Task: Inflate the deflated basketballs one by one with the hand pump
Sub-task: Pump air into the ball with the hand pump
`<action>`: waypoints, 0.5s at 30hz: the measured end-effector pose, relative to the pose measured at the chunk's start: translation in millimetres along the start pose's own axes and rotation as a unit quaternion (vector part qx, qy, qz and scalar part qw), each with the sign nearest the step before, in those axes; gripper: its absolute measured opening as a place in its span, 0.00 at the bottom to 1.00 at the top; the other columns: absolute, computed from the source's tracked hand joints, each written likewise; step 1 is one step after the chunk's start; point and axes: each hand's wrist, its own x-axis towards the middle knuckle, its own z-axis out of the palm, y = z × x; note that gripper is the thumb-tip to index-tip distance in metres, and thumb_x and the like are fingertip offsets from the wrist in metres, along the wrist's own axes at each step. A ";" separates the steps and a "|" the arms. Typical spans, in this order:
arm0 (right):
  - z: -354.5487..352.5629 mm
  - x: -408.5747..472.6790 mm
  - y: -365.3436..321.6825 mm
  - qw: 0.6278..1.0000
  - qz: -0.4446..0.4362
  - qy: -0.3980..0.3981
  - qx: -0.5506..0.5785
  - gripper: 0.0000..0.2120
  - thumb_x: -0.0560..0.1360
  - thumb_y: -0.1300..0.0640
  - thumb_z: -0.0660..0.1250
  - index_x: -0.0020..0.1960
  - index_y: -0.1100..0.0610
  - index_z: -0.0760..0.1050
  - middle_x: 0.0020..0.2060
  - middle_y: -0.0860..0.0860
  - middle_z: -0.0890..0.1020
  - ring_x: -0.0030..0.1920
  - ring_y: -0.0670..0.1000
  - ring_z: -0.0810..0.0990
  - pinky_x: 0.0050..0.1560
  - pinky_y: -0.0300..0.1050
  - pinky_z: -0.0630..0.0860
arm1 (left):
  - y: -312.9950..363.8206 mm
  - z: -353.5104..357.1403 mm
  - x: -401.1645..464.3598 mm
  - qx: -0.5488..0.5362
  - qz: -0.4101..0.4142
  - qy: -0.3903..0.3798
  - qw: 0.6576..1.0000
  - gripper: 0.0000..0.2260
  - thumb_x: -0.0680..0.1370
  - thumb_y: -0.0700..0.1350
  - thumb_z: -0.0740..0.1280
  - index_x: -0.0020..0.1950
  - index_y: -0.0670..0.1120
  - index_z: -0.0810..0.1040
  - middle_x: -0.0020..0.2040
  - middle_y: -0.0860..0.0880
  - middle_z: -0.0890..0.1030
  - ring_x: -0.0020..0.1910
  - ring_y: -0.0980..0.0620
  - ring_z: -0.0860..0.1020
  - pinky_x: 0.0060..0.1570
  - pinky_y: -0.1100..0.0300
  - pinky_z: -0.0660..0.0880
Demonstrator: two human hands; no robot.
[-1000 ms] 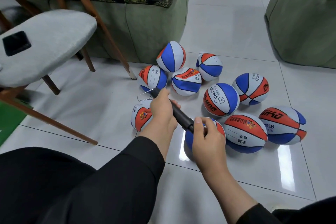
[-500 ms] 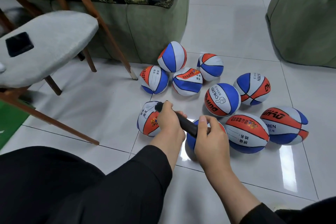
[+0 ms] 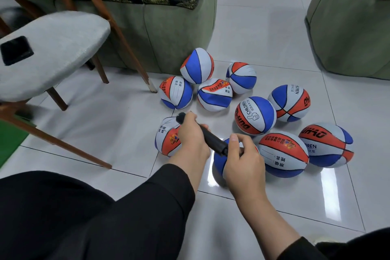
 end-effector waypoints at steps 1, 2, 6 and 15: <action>0.7 1.5 0.9 1.000 0.004 0.003 -0.007 0.12 0.83 0.43 0.56 0.53 0.46 0.76 0.35 0.48 0.80 0.41 0.50 0.79 0.43 0.51 0.75 | -5.9 0.6 -2.8 0.001 0.001 0.005 1.000 0.08 0.78 0.50 0.68 0.48 0.46 0.75 0.25 0.51 0.76 0.31 0.50 0.75 0.37 0.58 0.74; 1.1 2.4 0.8 1.000 0.009 0.002 -0.011 0.12 0.83 0.43 0.56 0.53 0.47 0.76 0.35 0.47 0.80 0.42 0.51 0.79 0.43 0.50 0.74 | -8.7 0.6 -3.7 0.001 0.003 0.009 1.000 0.08 0.78 0.50 0.68 0.49 0.46 0.75 0.24 0.51 0.76 0.31 0.50 0.75 0.37 0.58 0.74; 2.0 1.1 -5.5 0.999 0.006 -0.034 -0.006 0.12 0.83 0.44 0.58 0.56 0.49 0.77 0.36 0.45 0.79 0.44 0.51 0.79 0.48 0.51 0.75 | -0.6 -1.2 -0.7 0.007 -0.003 0.005 1.000 0.09 0.77 0.51 0.69 0.48 0.45 0.76 0.26 0.50 0.77 0.32 0.49 0.76 0.39 0.57 0.74; -4.4 -4.8 -6.3 0.999 -0.017 -0.026 0.024 0.09 0.80 0.42 0.61 0.52 0.45 0.77 0.29 0.44 0.75 0.34 0.47 0.74 0.39 0.54 0.75 | 46.4 -15.3 25.7 -0.009 0.018 0.025 0.999 0.09 0.76 0.48 0.71 0.51 0.46 0.76 0.35 0.48 0.78 0.36 0.49 0.76 0.45 0.53 0.80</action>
